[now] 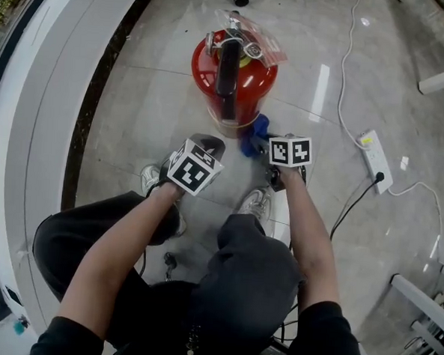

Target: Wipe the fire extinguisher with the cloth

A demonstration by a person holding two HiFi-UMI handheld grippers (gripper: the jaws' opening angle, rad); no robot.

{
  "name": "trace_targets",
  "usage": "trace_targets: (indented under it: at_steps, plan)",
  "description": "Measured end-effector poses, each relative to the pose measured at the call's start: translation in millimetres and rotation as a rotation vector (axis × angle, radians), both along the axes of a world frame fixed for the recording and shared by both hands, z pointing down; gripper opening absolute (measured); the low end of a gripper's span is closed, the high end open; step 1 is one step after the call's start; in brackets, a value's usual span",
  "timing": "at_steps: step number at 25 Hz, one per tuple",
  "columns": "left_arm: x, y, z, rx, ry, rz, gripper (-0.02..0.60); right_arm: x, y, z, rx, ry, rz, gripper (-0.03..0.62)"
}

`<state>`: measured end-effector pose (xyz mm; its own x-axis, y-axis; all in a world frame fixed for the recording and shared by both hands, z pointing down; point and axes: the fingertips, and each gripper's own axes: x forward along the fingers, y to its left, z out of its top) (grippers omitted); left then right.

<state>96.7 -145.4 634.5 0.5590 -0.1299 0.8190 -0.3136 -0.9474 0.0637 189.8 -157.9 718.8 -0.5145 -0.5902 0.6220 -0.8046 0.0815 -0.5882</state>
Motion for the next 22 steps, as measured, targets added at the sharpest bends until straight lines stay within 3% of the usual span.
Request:
trace_targets:
  at_steps: [14, 18, 22]
  plan:
    - [-12, 10, -29, 0.042, 0.017, -0.043, 0.006, -80, 16, -44, 0.086, -0.069, -0.160, 0.069]
    - [-11, 11, -36, 0.050, 0.021, -0.039, 0.006, -65, 15, -55, 0.105, -0.026, -0.118, 0.069]
    - [-3, 13, -41, 0.063, 0.033, -0.015, 0.006, -26, 12, -66, 0.124, 0.013, -0.029, 0.069]
